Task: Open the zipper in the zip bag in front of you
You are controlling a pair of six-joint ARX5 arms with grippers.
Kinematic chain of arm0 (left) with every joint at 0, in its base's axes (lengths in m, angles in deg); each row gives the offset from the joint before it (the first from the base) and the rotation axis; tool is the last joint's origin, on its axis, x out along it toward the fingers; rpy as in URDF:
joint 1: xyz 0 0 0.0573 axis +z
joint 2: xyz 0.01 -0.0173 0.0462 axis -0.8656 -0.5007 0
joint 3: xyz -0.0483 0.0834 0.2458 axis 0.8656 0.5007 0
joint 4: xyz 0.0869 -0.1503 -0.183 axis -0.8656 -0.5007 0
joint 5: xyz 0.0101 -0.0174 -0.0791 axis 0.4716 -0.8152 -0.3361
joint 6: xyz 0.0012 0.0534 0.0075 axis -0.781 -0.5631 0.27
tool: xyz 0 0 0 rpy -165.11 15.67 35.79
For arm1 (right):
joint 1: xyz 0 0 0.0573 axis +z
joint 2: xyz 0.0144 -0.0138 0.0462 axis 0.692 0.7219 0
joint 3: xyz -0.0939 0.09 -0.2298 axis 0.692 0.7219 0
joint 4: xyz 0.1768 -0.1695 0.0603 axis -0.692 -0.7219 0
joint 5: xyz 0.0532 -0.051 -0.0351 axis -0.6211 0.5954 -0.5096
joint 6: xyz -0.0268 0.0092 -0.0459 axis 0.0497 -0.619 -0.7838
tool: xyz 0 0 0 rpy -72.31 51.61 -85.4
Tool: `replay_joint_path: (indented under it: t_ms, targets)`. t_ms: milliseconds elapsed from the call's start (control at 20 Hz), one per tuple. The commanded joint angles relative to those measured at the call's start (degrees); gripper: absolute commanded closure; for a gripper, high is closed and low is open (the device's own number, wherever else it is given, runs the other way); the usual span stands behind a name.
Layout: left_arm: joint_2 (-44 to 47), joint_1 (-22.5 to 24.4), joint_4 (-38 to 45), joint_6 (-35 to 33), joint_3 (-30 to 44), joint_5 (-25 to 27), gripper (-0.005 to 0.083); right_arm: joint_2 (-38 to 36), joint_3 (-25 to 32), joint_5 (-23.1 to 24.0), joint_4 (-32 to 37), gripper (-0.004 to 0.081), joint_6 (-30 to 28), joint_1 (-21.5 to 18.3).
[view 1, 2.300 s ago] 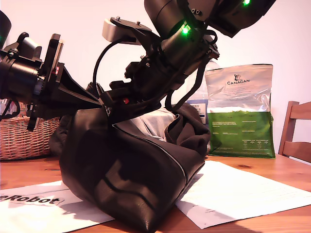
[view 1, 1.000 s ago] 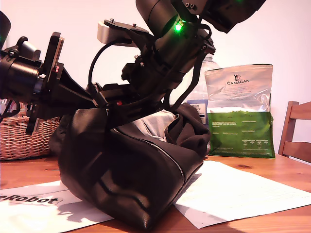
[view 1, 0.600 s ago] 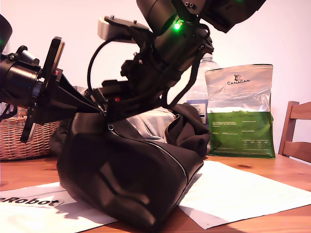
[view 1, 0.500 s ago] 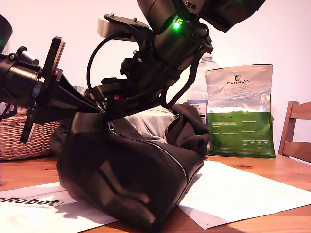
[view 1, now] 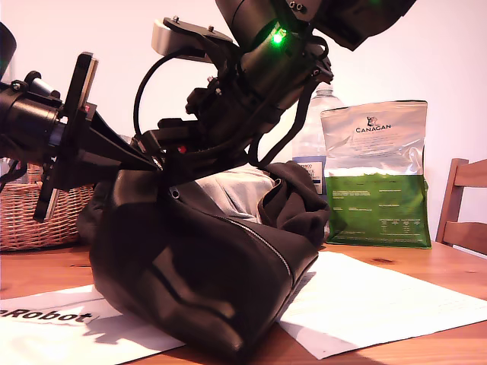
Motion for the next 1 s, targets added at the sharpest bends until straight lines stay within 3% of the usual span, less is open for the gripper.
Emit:
replay_joint_path:
  t_ms: [0,600,950]
  targets:
    - [0.04,-0.61,2.14,0.52,0.13,-2.62,0.0798,1.55,-1.01,-0.24,0.46,0.0633,0.24,-0.11]
    - [0.04,-0.61,3.28,0.42,0.13,-2.67,0.0798,2.21,-1.01,-0.37,-1.92,0.0782,0.2,-0.07]
    - [0.04,-0.35,3.89,-0.02,0.13,-1.57,0.0798,2.21,-1.01,0.22,-4.87,0.0783,-1.29,-0.52]
